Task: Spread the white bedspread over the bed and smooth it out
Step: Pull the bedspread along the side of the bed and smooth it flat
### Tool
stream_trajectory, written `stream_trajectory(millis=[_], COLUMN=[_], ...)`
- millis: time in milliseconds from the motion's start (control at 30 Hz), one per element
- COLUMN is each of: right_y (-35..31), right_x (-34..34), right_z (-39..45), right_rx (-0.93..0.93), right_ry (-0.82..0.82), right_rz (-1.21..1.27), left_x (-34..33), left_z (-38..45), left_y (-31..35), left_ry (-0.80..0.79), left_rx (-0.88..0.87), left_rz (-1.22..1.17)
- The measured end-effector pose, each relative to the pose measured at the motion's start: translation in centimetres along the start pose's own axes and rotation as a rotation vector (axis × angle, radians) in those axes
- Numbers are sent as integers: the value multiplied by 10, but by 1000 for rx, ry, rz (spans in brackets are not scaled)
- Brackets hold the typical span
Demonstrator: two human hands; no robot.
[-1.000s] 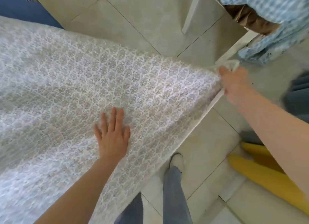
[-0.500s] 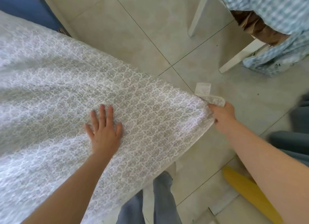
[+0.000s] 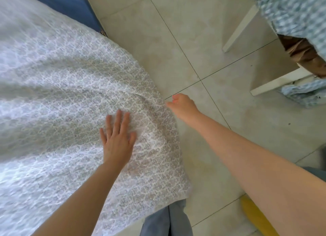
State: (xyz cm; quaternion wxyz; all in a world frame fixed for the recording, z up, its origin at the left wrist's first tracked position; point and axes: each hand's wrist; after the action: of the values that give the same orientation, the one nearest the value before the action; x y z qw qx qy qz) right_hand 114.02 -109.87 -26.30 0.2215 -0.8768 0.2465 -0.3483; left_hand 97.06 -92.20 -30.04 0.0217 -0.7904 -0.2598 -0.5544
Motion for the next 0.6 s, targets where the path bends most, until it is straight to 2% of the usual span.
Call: stream_trajectory(millis=[167,267,333,400,467,533,600], right_y=[-65,-84,-103,-124,-136,-147,-157], right_x=[-31,-36,-43,-52,-55,-57,-59], right_z=[38,68,84,99,107,113,112], right_rx=[43,28,55,104,134,220,382], right_ry=[-73,-61,-118,-185,-170,-53,9], right_rz=[60,90,81,54,-3,-113,-121], left_x=[14,13,9,10,17,32,50], left_z=[11,9,9,14,20,34,59], left_y=[-46,-50,-53,-57,-53,-51,-51], left_ry=[-4,4,34,89,186,286,386], left_rx=[37,-15,14,132,267,430,623], left_rz=[36,18,-29,-170,-345,-456,-551])
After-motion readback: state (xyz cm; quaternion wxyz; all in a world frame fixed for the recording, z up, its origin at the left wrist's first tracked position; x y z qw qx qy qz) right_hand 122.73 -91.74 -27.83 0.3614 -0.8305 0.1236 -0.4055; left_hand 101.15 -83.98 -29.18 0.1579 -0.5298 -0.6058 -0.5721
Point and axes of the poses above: each hand's wrist, its own z-axis towards the middle knuckle, its own x-axis out of the back of the hand, y = z × x, and after that the axes turned 2 degrees about -z, right-handed
